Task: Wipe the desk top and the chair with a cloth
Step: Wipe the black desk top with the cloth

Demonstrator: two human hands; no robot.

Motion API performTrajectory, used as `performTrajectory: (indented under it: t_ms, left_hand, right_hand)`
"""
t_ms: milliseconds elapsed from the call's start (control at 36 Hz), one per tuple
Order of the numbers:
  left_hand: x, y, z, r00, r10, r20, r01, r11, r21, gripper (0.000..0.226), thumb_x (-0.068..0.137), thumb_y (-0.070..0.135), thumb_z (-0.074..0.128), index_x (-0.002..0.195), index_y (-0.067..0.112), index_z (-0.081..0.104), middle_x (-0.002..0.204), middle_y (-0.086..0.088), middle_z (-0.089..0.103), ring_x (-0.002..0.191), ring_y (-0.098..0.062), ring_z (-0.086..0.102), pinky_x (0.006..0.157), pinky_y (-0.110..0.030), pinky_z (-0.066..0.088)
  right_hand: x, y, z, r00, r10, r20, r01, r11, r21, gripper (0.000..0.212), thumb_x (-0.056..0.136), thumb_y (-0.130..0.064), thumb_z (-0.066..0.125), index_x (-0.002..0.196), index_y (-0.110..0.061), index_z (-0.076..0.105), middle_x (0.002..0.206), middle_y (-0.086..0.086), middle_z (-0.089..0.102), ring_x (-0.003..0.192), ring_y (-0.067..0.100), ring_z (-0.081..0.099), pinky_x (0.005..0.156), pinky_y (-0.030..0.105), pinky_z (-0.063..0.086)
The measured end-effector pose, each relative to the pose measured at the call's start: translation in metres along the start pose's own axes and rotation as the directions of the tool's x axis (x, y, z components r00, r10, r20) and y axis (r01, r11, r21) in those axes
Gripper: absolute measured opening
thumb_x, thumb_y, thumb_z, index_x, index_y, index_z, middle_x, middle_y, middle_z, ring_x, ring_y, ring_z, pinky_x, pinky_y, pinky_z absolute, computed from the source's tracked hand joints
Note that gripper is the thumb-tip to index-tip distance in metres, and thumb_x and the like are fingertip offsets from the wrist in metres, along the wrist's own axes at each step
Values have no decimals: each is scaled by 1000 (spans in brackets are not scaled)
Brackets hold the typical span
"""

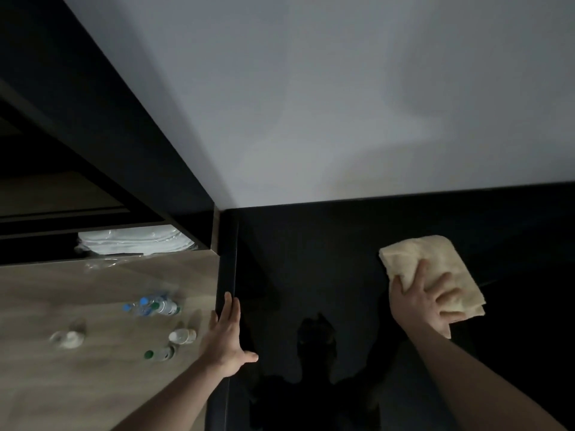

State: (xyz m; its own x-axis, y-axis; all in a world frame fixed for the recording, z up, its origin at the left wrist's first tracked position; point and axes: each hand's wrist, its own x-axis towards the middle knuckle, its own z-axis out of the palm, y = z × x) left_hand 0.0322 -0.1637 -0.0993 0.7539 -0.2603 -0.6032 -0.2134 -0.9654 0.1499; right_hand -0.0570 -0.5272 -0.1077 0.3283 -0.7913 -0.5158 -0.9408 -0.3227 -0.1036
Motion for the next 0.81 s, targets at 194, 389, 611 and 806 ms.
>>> performTrajectory:
  t_ms: [194,389,611,806]
  left_hand:
    - [3,-33,-2,990,137,-17,-138,986,-91,125,78,48,82,162,19,-5,165,8,-25,156,-27,13,121,-32,29]
    - [5,-91,2,972,234,-9,-211,856,-472,112,78,6,84,161,32,12,159,38,-1,150,-2,22,117,-20,33]
    - [-14,-115,-19,968,215,-132,-243,935,-256,86,91,3,59,162,21,15,167,11,7,155,-12,13,114,-14,11]
    - [-13,-74,-37,838,480,-258,-516,852,-90,72,92,21,56,159,23,30,168,8,8,156,-12,2,127,-35,15]
  right_hand:
    - [-80,-57,58,991,-131,21,132,990,-47,75,103,-65,21,155,-43,-28,167,15,-29,154,45,-20,116,75,-9]
    - [-163,-118,128,918,-382,108,388,921,-31,73,104,-63,20,155,-45,-29,159,13,-43,149,44,-35,111,75,-22]
    - [-222,-161,157,811,-529,249,556,830,-49,79,103,-56,32,157,-44,-24,160,11,-45,144,44,-42,113,75,-20]
    - [-206,-102,125,707,-689,158,682,724,106,90,101,-60,43,163,-31,-15,167,-7,-31,156,16,-24,129,46,-7]
